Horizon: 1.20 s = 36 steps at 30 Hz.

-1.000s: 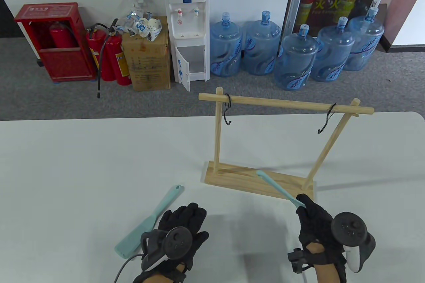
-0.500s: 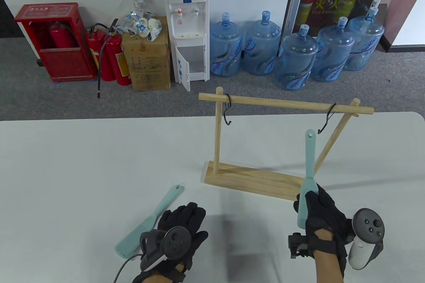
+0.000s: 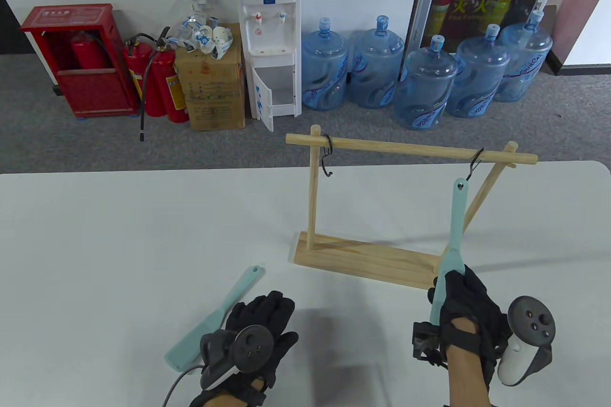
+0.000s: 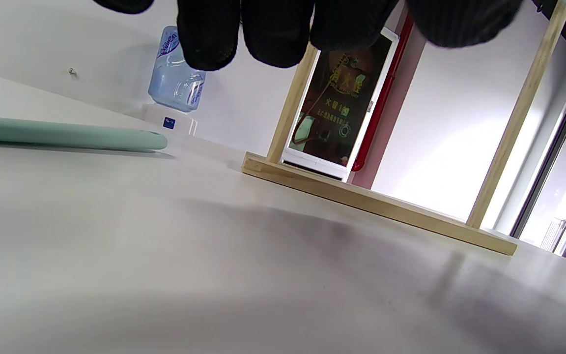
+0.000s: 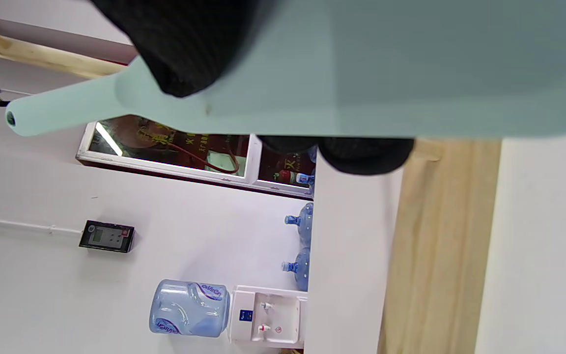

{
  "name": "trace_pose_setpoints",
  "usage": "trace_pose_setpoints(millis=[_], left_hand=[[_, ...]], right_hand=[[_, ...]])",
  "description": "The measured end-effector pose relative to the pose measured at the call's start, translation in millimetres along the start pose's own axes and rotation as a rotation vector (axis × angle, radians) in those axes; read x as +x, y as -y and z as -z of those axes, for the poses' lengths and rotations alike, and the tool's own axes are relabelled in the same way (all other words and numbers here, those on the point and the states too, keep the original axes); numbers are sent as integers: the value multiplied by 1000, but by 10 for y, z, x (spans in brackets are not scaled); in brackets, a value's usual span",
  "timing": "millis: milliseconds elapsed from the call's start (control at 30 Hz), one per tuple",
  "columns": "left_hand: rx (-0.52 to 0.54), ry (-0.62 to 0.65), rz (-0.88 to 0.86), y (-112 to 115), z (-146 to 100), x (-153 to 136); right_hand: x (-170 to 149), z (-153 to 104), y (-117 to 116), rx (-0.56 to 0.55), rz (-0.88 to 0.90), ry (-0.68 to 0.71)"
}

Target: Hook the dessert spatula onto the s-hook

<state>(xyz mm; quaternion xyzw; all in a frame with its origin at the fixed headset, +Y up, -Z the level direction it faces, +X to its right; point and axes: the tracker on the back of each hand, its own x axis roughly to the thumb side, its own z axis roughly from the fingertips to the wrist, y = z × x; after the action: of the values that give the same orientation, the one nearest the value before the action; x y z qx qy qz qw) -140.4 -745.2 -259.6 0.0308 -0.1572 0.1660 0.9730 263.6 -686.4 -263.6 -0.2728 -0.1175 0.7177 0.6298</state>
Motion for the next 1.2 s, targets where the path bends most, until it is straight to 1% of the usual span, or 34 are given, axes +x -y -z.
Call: trace_pose_setpoints(millis=[333,433,733,800,900,967,1100,1200], left_hand=[[-9,-11,-1,-4,2,-19],[-8,-16,-1,-9,2,-34],[-24,-28,-2,14,16,-73],[-22,-27,5,7,16,-74],[-17,-28,-1,2,15,-82],[-18,-30,0,9,16,-89],[-26,-35,9,28,23,-99],[-25,-35,12,25,19,-93]], right_hand=[[-147,163,-72,72,34,-62],[-192,221,-90,73,31,-72],[-345,496,-188,110,-11,-86],[-381,550,-214,96,-32,-49],[-422,607,-237,67,-133,-4],[-439,624,-253,87,-162,22],[-480,586,-263,101,-200,61],[-476,483,-233,102,-208,103]])
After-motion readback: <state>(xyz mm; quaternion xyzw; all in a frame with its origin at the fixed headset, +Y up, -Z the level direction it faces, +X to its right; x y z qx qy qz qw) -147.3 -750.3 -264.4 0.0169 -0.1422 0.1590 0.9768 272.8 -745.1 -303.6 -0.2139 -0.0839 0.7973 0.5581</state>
